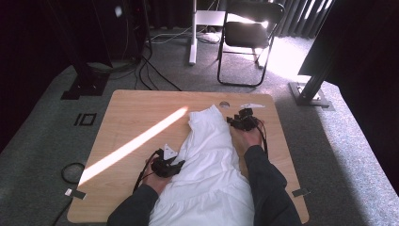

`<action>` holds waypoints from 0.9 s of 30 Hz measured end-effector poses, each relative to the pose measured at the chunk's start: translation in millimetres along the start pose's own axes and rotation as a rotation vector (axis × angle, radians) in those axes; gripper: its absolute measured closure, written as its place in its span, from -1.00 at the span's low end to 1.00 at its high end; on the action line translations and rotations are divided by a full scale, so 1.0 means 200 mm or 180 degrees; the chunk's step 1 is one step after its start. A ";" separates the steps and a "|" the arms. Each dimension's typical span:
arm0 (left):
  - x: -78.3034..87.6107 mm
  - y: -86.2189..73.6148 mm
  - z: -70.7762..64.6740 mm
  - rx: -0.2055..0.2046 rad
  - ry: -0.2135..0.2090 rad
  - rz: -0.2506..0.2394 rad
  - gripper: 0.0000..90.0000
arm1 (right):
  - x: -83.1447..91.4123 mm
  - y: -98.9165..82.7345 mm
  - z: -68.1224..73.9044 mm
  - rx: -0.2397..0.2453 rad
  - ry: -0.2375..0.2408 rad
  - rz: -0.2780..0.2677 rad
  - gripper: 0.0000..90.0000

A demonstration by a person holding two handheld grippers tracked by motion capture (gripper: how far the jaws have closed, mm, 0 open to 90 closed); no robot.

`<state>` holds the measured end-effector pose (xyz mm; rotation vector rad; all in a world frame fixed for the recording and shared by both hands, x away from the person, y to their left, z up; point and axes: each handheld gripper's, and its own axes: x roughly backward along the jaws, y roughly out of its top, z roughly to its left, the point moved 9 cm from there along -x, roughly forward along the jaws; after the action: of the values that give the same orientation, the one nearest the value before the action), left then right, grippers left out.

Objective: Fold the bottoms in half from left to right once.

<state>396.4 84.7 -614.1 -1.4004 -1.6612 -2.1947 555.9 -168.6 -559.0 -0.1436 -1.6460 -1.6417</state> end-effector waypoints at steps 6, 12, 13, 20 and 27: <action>0.03 0.16 0.05 0.0024 0.0058 -0.0162 0.02 | 0.07 -0.09 0.04 0.0192 0.0118 0.0133 0.11; -0.08 0.34 0.08 -0.0043 0.0085 -0.0107 0.02 | -0.01 -0.21 0.08 0.0290 0.0149 0.0326 0.12; -0.13 0.38 0.09 -0.0057 0.0098 -0.0082 0.02 | -0.04 -0.23 0.08 0.0285 0.0146 0.0348 0.12; -0.33 0.34 0.19 -0.0007 0.0498 0.0261 0.22 | -0.11 -0.27 0.07 0.0272 -0.0023 0.0429 0.48; -0.29 0.28 0.23 0.0103 0.0656 0.0159 0.83 | -0.06 -0.32 0.10 0.0335 -0.0098 0.0420 0.88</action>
<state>487.5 71.8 -611.0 -1.1499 -1.5666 -2.1893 516.4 -155.4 -614.1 -0.2206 -1.7051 -1.4577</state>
